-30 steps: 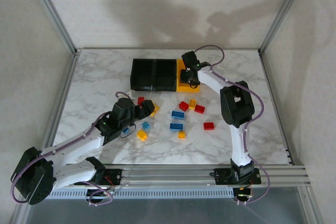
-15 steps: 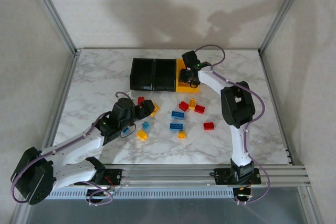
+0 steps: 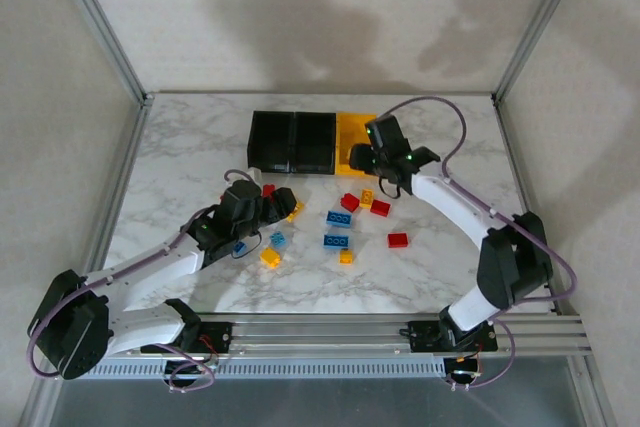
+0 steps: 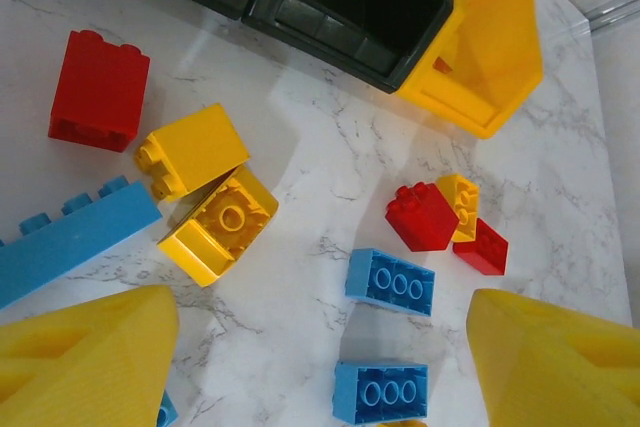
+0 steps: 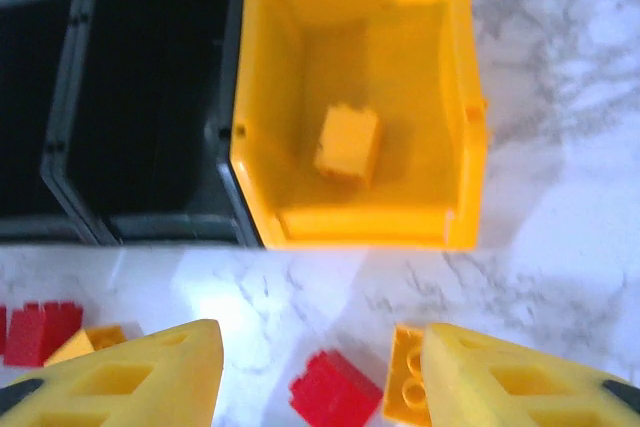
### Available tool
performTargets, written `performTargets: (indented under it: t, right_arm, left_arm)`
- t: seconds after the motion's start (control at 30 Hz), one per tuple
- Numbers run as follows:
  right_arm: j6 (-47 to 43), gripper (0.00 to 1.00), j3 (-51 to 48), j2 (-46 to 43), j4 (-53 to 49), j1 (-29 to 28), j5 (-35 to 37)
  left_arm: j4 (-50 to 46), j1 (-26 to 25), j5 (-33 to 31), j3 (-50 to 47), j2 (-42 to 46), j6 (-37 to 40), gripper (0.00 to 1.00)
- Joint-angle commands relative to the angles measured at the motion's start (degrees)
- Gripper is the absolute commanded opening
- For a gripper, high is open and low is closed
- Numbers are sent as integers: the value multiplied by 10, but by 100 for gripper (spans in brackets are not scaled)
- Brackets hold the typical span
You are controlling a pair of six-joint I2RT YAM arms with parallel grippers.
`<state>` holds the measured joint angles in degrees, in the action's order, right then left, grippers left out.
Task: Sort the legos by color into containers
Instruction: Place the lego in the container, then pick up the lego from the bottom-center of the table.
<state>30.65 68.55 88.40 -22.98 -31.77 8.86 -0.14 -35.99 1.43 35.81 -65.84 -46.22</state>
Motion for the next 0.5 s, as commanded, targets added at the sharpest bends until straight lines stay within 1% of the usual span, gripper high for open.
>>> performTargets:
  t: [0.0,0.13,0.2,0.27,0.37,0.47]
  right_arm:
    - [21,56,-62,-35,-1,-17,-14]
    - [49,56,-136,-79,4,-34,-20]
    - [61,56,-164,-89,5,-52,-24]
    - [73,57,-187,-94,5,-77,-27]
    - [107,60,-203,-95,-14,-133,-12]
    - [143,65,-215,-95,-24,-186,0]
  left_arm:
    - [-22,-6,-13,9,-6,-13,76]
    - [-35,-7,-13,9,-10,-18,75]
    - [-37,-7,-13,9,-11,-19,75]
    - [-38,-8,-12,9,-13,-20,75]
    - [-35,-10,-4,7,-14,-20,75]
    - [-27,-13,18,-4,-12,-16,75]
